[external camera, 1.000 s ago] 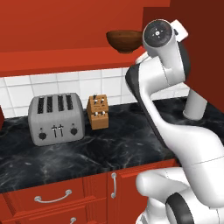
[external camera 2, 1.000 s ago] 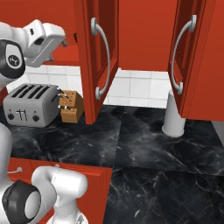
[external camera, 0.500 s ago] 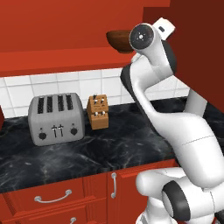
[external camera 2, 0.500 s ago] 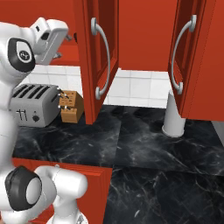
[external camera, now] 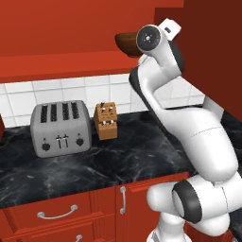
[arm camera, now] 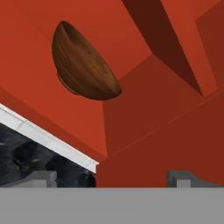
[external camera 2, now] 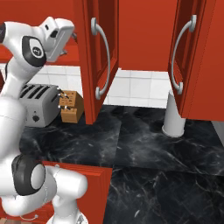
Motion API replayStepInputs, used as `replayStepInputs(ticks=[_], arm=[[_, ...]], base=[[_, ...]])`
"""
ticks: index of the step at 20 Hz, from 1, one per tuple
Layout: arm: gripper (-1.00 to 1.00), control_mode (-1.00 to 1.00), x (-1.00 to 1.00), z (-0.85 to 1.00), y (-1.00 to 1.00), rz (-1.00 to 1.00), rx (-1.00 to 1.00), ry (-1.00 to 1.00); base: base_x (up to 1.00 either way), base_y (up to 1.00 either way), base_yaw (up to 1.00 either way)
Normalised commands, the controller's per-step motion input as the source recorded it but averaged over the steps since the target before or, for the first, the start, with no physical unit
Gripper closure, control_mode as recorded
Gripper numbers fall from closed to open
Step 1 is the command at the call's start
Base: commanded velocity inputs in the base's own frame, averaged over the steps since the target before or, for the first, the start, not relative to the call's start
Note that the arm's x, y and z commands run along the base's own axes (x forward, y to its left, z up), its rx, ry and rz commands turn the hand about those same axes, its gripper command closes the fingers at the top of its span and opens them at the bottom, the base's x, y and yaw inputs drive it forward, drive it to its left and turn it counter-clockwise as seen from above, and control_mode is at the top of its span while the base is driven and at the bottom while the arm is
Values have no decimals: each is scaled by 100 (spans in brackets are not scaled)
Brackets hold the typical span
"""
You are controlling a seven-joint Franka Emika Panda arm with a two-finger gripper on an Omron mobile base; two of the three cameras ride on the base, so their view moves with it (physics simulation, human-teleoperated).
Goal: Move the bowls from the cabinet to the plates on the dining table.
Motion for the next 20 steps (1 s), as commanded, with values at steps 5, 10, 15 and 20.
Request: replayStepInputs(ticks=[5,10,15,20], arm=[[-100,-100,56,-3,0,11,0,4],[-100,-100,50,-11,2,8,0,3],[-100,-100,47,-8,3,0,-5,0],[-100,-100,46,-5,3,0,-5,0]], base=[[0,0,0],[0,0,0],[0,0,0],[0,0,0]])
